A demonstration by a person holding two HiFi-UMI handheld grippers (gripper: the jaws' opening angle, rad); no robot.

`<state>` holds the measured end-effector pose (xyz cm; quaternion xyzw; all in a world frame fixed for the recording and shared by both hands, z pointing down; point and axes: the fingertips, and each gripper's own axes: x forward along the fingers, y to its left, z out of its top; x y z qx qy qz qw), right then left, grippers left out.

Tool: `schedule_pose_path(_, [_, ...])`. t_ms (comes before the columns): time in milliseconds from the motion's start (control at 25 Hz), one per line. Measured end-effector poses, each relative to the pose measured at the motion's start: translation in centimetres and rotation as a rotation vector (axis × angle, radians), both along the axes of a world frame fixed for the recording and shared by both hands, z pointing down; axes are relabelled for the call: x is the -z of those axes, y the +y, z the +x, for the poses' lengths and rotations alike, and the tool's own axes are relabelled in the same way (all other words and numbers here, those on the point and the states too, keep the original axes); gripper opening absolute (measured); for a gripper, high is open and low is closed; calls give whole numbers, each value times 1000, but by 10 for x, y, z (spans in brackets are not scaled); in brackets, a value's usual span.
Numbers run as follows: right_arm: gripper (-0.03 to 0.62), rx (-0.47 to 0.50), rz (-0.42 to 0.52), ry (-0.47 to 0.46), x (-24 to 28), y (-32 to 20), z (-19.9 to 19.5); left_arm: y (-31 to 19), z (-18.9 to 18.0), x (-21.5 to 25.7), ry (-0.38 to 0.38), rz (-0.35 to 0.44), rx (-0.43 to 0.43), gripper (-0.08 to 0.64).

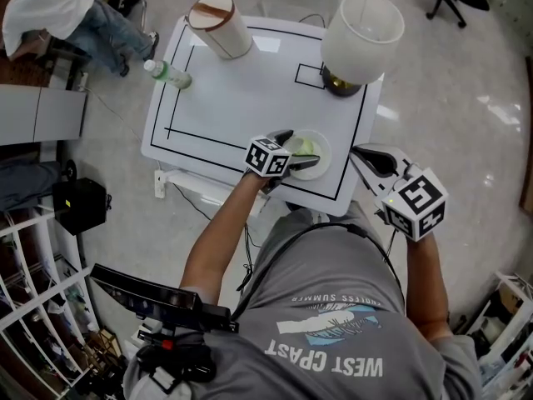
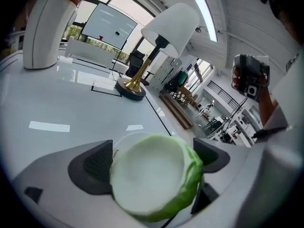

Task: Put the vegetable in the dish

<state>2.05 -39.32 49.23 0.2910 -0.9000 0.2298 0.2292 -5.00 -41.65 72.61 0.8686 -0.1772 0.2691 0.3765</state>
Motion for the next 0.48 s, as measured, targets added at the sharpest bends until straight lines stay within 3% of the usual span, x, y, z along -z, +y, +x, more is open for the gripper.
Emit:
schedule_pose_path(160, [9,7,-16,3,-4,0,3,0,7,-10,-86,67,-24,563])
schedule_pose_path(280, [9,1,-22,7,-5,1,7,1,16,-19,-178,157,-81,578])
schedule_pose_path(480, [9,1,-26,9,-8,1,0,-4,12,-27,-275,288,-102,586])
